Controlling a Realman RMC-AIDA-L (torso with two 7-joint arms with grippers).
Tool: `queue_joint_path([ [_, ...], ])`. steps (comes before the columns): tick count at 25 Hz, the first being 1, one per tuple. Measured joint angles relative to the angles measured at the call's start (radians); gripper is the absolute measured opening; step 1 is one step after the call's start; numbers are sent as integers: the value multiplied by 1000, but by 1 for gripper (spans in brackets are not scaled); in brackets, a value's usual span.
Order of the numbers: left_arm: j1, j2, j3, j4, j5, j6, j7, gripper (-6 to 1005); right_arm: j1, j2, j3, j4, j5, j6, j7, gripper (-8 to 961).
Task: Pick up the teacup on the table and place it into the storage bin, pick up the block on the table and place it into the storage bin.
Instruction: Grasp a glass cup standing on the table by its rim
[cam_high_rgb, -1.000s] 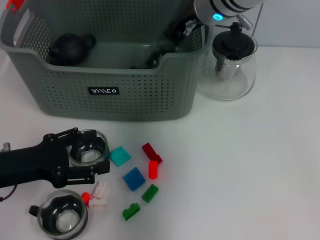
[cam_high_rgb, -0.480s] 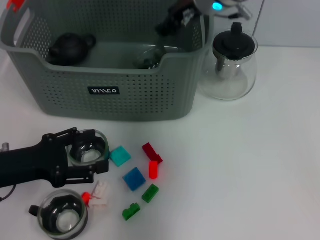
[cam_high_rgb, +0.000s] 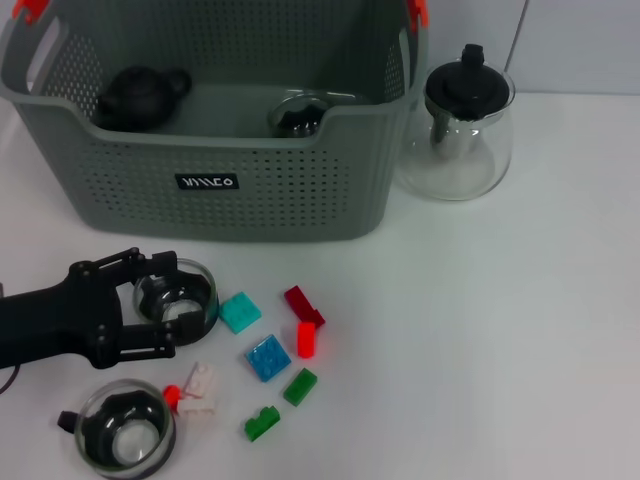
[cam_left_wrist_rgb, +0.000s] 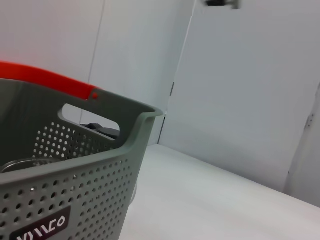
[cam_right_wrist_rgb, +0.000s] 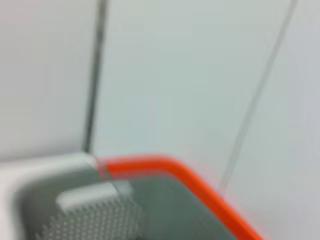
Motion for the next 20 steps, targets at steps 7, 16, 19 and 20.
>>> queue_joint_path([
  [7,0,8,-14,12,1,31,-11,806,-295,-5,13,-205,411,-225,-191,803],
  [16,14,20,-23,217,74,117,-151,803,-455,-3,67,-40,551,-596,-393,925],
  [19,15,16,-18,370,166,168,-223,802,-457,-5,67,61,530,-682,-457,938],
  [20,15,16,-14,399,181,177,-236,802,-456,-6,69,83,516,-691,-466,942],
])
